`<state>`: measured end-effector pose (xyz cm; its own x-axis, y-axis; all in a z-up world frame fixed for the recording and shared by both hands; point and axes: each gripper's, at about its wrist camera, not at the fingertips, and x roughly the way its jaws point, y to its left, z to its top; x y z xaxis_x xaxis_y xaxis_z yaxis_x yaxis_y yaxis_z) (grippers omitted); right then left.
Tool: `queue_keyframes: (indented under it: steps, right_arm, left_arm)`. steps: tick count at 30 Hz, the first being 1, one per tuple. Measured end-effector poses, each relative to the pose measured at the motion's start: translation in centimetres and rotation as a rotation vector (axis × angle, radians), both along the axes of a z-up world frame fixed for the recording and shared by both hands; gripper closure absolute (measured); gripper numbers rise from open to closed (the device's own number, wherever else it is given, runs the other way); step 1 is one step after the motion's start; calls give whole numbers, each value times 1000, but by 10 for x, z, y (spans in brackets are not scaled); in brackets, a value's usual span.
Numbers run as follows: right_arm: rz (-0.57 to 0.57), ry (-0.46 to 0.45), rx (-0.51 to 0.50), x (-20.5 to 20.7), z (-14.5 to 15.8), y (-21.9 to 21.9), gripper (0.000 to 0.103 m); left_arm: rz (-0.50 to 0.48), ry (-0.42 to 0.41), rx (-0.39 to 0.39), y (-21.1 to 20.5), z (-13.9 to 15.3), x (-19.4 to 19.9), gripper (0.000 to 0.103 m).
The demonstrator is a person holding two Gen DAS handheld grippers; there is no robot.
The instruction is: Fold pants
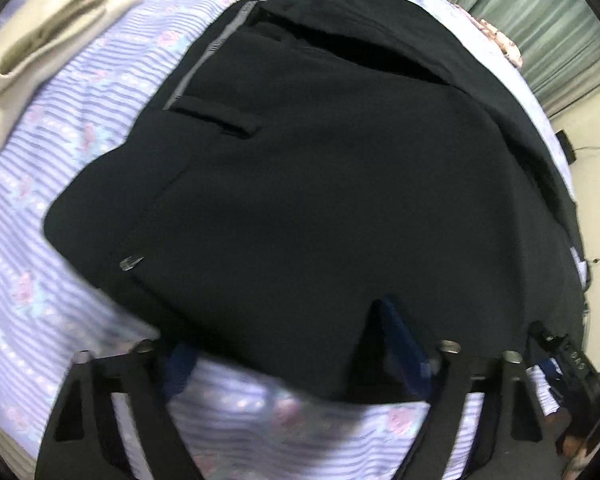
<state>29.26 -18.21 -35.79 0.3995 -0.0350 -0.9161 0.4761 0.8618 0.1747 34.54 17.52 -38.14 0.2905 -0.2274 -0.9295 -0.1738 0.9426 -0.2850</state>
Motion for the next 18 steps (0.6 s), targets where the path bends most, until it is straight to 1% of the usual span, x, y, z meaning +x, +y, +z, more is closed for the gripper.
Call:
queue_keyframes:
  steps: [1, 2, 3, 4, 5, 7, 10, 11, 14, 16, 18]
  right_arm:
    - [-1, -1, 0, 3, 1, -1, 48]
    - [-2, -1, 4, 6, 3, -3, 59]
    - [-4, -1, 12, 8, 6, -5, 71]
    - [0, -9, 23, 10, 11, -7, 77]
    - [8, -15, 30, 13, 16, -8, 86]
    - [26, -24, 18, 15, 29, -9, 90]
    - [75, -58, -44, 20, 63, 1, 92]
    - [92, -72, -58, 22, 76, 4, 94]
    - [131, -105, -79, 25, 108, 5, 95]
    - [151, -138, -82, 23, 129, 4, 96]
    - [157, -163, -75, 30, 147, 5, 96]
  left_arm:
    - [-3, 1, -14, -2, 3, 0, 41]
    - [-3, -1, -15, -2, 5, 0, 51]
    - [0, -16, 5, -3, 13, -2, 58]
    - [0, -28, 22, -4, 18, -3, 71]
    - [-4, -40, 39, -3, 24, -5, 82]
    - [-6, -63, 39, -1, 37, -9, 88]
    - [10, -102, 15, 9, 62, -11, 92]
    - [14, -117, 12, 12, 72, -11, 93]
    - [13, -181, 34, 9, 108, -14, 93]
    - [15, -217, 43, 8, 133, -12, 93]
    - [21, -240, 45, 3, 150, -6, 94]
